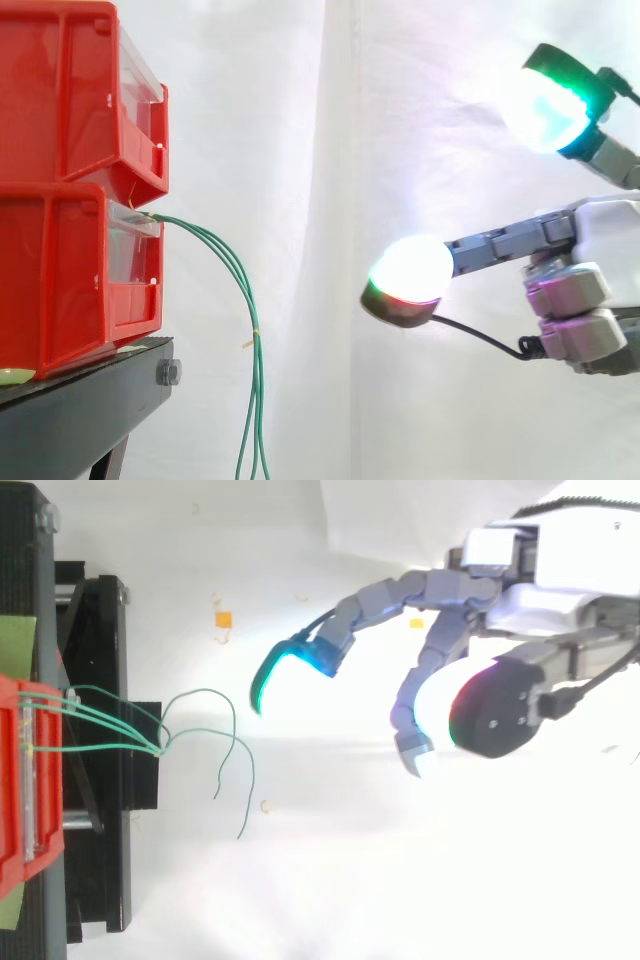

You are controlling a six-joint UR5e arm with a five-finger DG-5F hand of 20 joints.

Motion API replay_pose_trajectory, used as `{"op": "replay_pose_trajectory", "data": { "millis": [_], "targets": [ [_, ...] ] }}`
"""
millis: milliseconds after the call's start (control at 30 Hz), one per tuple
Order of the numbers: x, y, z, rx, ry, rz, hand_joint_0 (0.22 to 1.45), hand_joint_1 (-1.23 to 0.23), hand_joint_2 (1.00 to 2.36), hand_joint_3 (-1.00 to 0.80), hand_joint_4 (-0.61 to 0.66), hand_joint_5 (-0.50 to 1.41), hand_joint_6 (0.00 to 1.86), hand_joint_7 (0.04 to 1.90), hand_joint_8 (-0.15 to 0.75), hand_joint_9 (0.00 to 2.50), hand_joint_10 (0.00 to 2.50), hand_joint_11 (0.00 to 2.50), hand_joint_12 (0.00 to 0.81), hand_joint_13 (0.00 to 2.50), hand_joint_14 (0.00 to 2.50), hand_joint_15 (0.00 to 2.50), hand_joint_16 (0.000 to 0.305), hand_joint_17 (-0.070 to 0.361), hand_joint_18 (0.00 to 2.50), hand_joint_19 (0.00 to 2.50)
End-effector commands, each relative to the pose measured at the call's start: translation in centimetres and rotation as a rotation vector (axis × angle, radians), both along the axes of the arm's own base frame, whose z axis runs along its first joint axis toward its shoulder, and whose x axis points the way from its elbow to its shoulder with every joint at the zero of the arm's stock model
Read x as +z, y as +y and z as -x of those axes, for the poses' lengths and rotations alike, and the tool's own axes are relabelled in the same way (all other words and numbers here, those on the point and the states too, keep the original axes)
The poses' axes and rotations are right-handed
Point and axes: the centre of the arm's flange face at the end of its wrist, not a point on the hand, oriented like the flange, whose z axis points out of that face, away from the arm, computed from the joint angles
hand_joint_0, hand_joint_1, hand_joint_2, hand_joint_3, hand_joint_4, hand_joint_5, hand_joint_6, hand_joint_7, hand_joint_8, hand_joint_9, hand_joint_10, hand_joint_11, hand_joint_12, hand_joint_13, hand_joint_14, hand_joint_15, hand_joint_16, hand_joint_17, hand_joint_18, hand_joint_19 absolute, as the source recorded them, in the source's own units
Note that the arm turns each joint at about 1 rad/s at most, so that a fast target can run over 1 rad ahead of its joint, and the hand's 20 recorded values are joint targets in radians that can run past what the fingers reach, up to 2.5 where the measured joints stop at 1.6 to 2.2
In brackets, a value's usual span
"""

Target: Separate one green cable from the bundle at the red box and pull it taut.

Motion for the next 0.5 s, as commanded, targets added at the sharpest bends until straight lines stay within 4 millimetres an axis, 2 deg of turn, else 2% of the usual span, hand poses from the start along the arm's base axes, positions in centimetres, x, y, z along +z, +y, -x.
{"op": "replay_pose_trajectory", "data": {
  "millis": [0,100,367,467],
  "targets": [
    [0.0,0.3,-1.1,0.014,-0.017,-0.002,0.33,-0.42,1.00,-0.50,0.13,-0.26,0.50,0.62,0.345,1.17,0.01,0.84,0.472,1.20,0.02,0.82,0.098,0.222,1.79,0.67],
    [1.8,0.1,-1.8,0.021,-0.021,0.028,0.33,-0.42,1.00,-0.50,0.13,-0.26,0.50,0.61,0.347,1.17,0.01,0.83,0.475,1.20,0.02,0.82,0.099,0.222,1.79,0.67],
    [1.7,-1.6,-1.4,0.036,-0.010,0.061,0.33,-0.42,1.00,-0.50,0.13,-0.26,0.50,0.61,0.350,1.17,0.02,0.83,0.476,1.20,0.02,0.81,0.099,0.222,1.79,0.68],
    [1.8,-1.6,-1.5,0.036,-0.015,0.062,0.33,-0.42,1.00,-0.50,0.13,-0.26,0.50,0.61,0.343,1.17,0.02,0.83,0.472,1.20,0.02,0.81,0.098,0.221,1.79,0.67]
  ]
}}
